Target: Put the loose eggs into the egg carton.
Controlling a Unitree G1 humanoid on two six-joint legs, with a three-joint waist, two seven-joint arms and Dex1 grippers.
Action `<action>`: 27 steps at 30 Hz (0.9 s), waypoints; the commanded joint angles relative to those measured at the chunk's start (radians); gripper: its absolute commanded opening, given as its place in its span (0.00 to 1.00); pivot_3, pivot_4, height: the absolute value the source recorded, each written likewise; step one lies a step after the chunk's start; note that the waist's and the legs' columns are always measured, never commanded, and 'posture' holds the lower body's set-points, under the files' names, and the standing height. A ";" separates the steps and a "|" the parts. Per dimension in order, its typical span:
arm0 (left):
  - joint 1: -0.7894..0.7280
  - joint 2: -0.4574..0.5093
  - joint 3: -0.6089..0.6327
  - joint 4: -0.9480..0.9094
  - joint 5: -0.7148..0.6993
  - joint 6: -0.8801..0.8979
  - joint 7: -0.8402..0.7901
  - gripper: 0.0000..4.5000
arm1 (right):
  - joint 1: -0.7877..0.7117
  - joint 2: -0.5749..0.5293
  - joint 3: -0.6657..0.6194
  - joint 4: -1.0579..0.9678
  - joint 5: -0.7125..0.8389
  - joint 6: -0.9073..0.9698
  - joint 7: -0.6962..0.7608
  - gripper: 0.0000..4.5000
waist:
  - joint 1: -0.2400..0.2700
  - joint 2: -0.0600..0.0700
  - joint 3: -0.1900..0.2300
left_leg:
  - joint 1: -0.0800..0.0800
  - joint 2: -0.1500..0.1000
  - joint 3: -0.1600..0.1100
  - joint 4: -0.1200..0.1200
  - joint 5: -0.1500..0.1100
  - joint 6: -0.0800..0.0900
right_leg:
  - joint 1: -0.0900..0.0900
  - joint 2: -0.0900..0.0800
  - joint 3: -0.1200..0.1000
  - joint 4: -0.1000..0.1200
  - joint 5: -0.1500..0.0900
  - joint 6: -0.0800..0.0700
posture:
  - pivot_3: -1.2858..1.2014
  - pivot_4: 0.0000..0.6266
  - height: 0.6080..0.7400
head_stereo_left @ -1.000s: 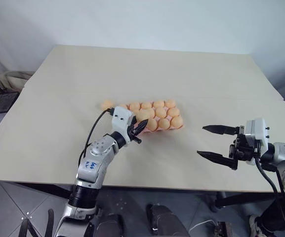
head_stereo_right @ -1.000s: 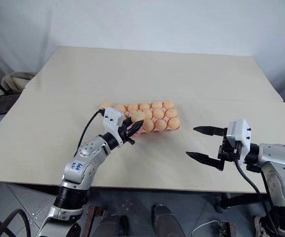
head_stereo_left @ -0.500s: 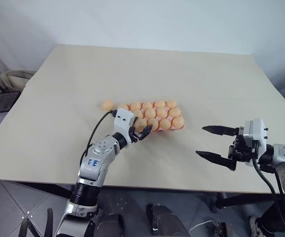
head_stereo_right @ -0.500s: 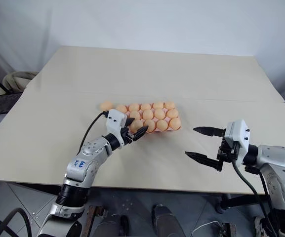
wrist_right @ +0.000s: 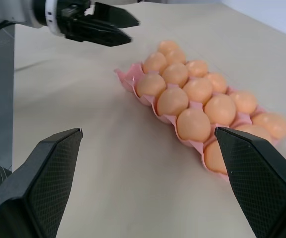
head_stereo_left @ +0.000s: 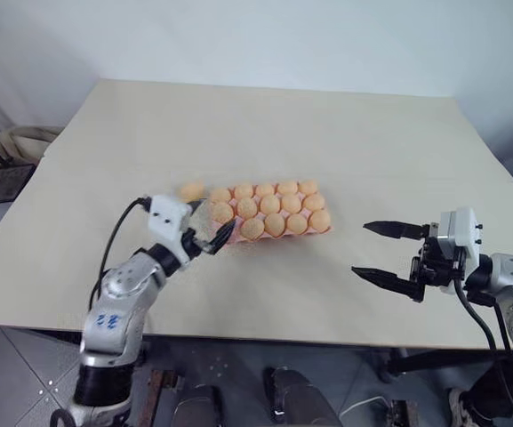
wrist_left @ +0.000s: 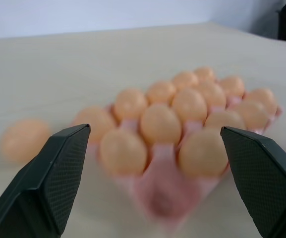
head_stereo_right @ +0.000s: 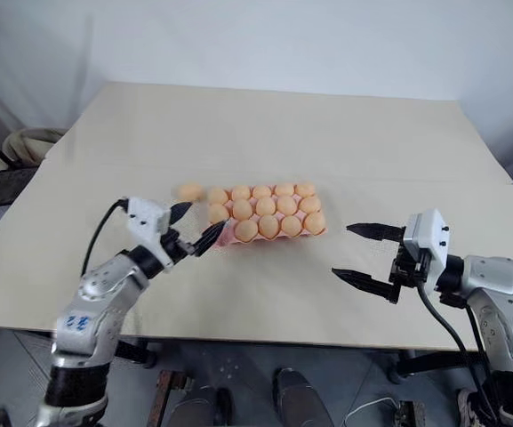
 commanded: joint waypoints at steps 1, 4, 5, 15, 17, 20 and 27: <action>0.091 0.051 0.083 -0.063 -0.043 -0.057 -0.062 1.00 | -0.022 -0.006 -0.005 0.001 0.012 -0.002 0.013 1.00 | 0.001 0.000 0.000 | 0.000 0.000 0.000 0.000 0.000 0.000 | 0.000 0.000 0.000 0.000 0.000 -0.001 | 0.52 0.24 1.00; 0.193 0.088 0.173 -0.040 -0.068 -0.128 -0.118 1.00 | -0.035 -0.005 0.000 0.010 0.015 -0.002 0.026 1.00 | 0.001 0.000 0.000 | 0.000 0.001 0.000 0.000 0.000 0.000 | 0.000 0.000 0.000 -0.003 -0.006 -0.010 | 0.52 0.24 1.00; 0.225 0.098 0.222 -0.026 -0.084 -0.158 -0.138 1.00 | -0.039 -0.007 0.000 0.013 0.017 0.000 0.029 1.00 | 0.001 0.000 0.000 | 0.000 0.001 0.000 0.000 0.000 0.000 | 0.000 0.000 0.000 -0.004 -0.010 -0.017 | 0.52 0.24 1.00; 0.330 0.130 0.434 0.040 -0.152 -0.236 -0.142 1.00 | -0.047 -0.020 -0.005 0.024 0.015 0.008 0.050 1.00 | 0.002 0.000 0.000 | -0.001 0.001 0.001 -0.012 -0.001 0.000 | 0.000 -0.002 -0.001 -0.013 -0.009 -0.016 | 0.52 0.24 1.00; 0.315 0.117 0.434 0.058 -0.156 -0.249 -0.129 1.00 | -0.048 -0.019 0.000 0.030 0.010 0.007 0.055 1.00 | 0.003 0.001 0.000 | 0.000 0.001 0.000 -0.014 -0.002 -0.001 | -0.001 -0.002 -0.002 -0.012 -0.005 -0.008 | 0.52 0.24 1.00; 0.293 0.096 0.400 0.062 -0.160 -0.268 -0.128 1.00 | -0.059 -0.015 0.006 0.036 0.007 0.007 0.056 1.00 | 0.003 0.001 0.000 | 0.000 0.001 -0.001 -0.015 -0.003 -0.002 | -0.002 -0.002 -0.003 -0.011 -0.004 -0.003 | 0.52 0.24 1.00; 0.050 0.021 0.200 0.221 -0.031 -0.313 -0.023 1.00 | -0.097 -0.014 0.028 0.065 -0.003 0.003 0.070 1.00 | 0.021 0.001 0.000 | 0.000 0.000 -0.001 -0.013 -0.003 -0.002 | 0.000 -0.002 -0.003 -0.010 -0.004 -0.001 | 0.52 0.24 1.00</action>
